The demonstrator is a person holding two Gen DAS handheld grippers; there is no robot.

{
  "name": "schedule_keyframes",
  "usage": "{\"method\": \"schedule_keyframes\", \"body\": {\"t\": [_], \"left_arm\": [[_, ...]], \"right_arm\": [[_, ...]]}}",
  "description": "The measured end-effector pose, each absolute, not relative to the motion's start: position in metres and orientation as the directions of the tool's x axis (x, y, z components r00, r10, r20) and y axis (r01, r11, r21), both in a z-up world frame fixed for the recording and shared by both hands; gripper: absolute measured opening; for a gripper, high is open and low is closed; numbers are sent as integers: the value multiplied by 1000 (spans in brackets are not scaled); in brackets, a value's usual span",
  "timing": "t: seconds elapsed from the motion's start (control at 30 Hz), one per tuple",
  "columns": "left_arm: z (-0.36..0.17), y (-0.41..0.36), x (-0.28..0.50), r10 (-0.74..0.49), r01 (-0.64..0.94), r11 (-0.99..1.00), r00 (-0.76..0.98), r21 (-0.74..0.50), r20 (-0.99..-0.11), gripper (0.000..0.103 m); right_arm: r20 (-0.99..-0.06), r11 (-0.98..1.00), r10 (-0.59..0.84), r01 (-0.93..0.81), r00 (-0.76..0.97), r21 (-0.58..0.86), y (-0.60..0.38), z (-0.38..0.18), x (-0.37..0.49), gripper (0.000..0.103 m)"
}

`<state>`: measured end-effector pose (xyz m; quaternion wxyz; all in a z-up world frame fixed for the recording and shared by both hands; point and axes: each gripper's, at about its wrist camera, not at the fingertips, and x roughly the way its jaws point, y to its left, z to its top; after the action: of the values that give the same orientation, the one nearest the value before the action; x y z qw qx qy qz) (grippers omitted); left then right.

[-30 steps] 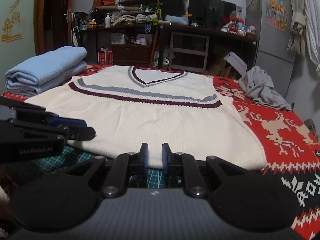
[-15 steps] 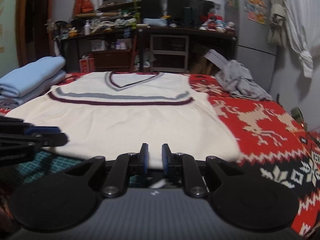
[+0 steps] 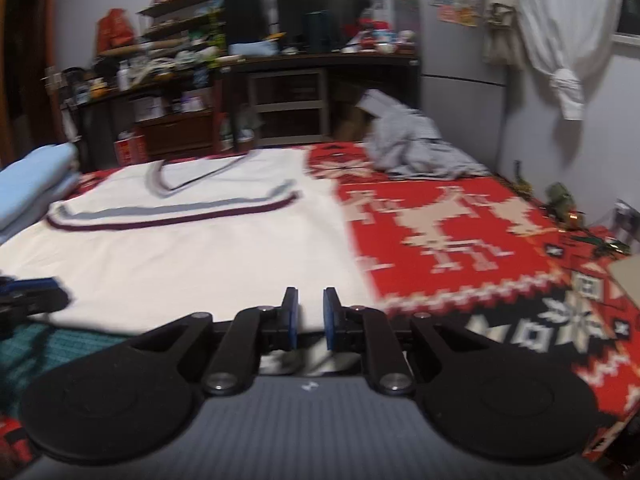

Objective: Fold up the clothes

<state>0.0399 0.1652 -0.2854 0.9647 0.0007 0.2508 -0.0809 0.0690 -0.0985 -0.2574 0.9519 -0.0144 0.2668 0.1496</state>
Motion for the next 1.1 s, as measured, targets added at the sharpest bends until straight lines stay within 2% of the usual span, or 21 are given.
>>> {"method": "schedule_keyframes", "body": {"t": [0.37,0.57,1.1], "left_arm": [[-281,168,35,-141,130,990,856,-55,-498,18],[-277,187,23,-89,63,996,864,-69,-496,17],[-276,264,-15,191,-250,967,849,-56,-493,16]], "right_arm": [[-507,822,505,-569,698,36,-3,-254,44,14],[-511,751,575,-660,639,19,34,-255,31,12],[-529,625,676,-779,512,45,88,-251,39,12]]}}
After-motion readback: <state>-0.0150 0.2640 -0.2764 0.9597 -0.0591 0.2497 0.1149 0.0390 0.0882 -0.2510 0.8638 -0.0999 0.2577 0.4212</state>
